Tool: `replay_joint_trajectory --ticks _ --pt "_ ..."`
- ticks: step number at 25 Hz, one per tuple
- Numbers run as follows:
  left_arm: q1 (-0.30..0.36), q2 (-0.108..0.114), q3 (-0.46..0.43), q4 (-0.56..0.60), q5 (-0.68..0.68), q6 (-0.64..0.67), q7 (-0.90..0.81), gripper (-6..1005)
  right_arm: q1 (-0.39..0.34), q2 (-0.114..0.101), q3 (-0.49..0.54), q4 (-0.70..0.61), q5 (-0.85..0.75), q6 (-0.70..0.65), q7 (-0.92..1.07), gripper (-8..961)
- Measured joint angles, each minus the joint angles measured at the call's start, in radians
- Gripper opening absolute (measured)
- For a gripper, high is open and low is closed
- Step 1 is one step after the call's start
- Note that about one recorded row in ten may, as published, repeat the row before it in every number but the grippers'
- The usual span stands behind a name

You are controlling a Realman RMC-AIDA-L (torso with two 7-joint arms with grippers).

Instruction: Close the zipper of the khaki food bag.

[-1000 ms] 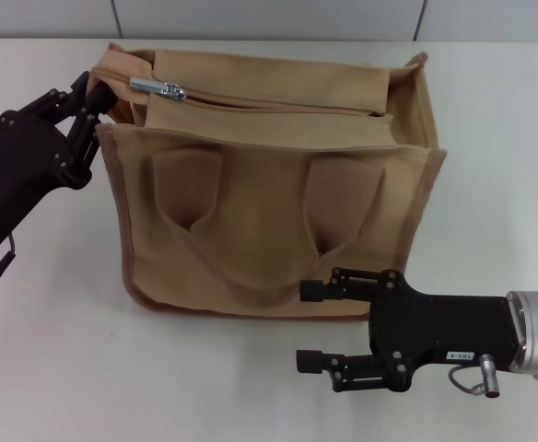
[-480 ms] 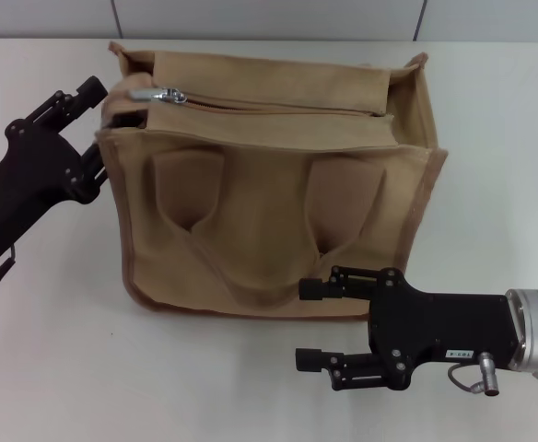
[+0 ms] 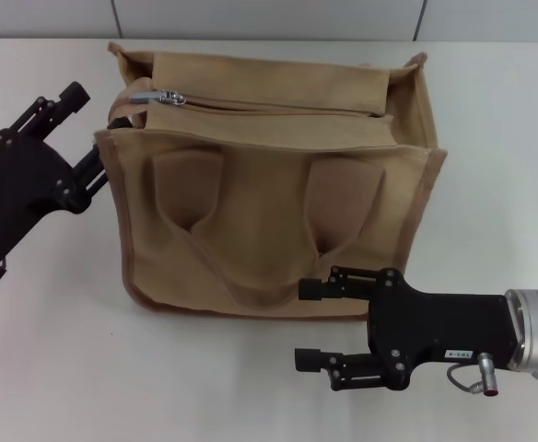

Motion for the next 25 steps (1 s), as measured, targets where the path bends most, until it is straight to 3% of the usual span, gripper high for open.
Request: replay_joint_trajectory --ticks 8,14,24,25 --pt "-0.016 -0.002 -0.005 -0.026 -0.020 -0.016 0.010 654 -0.004 0.000 0.000 0.001 0.000 0.001 -0.002 769" --pt "-0.009 -0.002 -0.007 -0.047 -0.039 -0.002 0.039 513 -0.002 0.000 0.002 0.028 0.013 0.001 -0.037 769" --pt "-0.004 -0.001 -0.007 -0.054 -0.040 0.037 0.031 100 -0.001 0.000 0.002 0.034 0.020 0.001 -0.047 769" --pt "-0.006 -0.001 -0.007 -0.061 -0.040 0.040 0.031 98 -0.001 0.000 0.002 0.034 0.023 0.001 -0.047 769"
